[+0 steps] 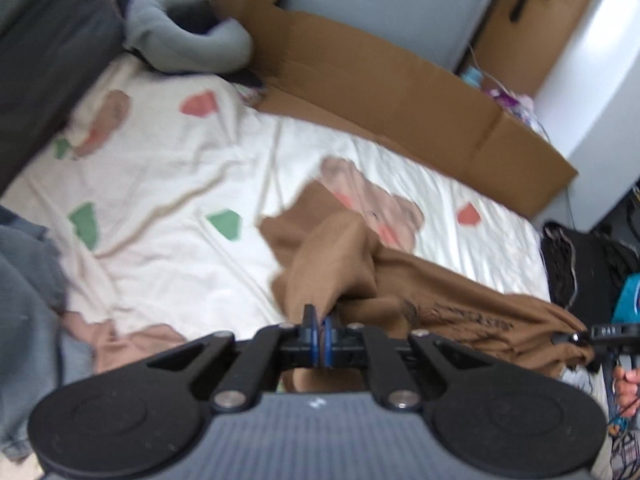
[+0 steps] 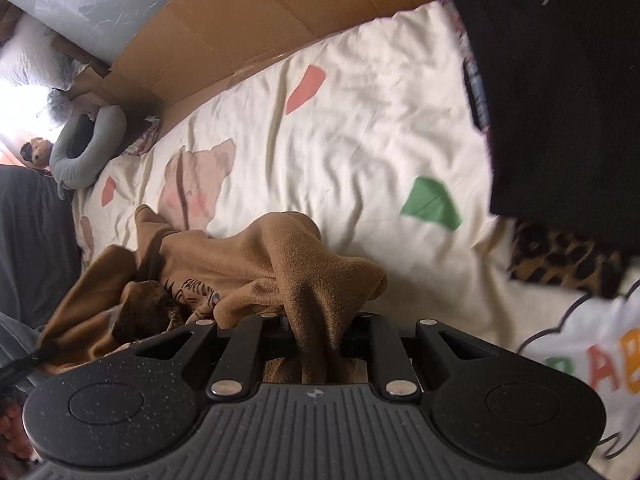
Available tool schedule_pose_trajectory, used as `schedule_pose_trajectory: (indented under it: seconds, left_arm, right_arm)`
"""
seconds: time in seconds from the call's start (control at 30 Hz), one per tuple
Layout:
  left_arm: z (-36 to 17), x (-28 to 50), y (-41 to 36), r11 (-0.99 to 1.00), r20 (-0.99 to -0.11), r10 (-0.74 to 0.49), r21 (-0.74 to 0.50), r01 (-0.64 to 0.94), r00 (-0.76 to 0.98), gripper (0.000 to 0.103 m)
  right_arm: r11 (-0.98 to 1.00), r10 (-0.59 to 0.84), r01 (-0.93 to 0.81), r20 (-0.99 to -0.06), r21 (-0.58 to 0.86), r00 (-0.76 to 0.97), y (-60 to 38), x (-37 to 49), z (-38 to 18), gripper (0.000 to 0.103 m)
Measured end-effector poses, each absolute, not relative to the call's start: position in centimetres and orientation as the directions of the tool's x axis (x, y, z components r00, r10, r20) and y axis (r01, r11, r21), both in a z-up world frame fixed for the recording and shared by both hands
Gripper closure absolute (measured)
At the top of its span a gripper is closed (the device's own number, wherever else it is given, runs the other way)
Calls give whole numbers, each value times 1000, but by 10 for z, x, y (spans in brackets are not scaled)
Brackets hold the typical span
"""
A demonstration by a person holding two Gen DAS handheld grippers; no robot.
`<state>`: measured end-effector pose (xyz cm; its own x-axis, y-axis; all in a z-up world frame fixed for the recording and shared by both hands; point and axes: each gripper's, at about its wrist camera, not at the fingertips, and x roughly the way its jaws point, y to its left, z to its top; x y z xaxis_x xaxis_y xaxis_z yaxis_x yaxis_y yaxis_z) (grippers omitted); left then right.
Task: Fold clothes
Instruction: 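Lift and spread the sweatshirt flat with both tools, pulling apart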
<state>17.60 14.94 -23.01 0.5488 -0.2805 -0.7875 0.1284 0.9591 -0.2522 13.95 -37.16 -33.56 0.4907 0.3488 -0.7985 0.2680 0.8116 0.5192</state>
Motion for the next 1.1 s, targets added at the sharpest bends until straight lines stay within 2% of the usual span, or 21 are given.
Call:
schedule_pose_trajectory:
  seconds: [0.23,0.57,1.1]
  left_arm:
    - [-223,155,179,971,-808,-228,-228,68,543,100]
    - [-218,81,217,974,-849,-168,-221,-48,501,100]
    - [-183,-27,217,952,-867,-210,-287,-109,452,100]
  right_arm:
    - [843,307,261,-819,470,486,-381,140,-323,90]
    - [852,291,257,-821,456,492,-390,132,-302,90]
    - [879,297,180,-802,442,518,-381,122,-256,90]
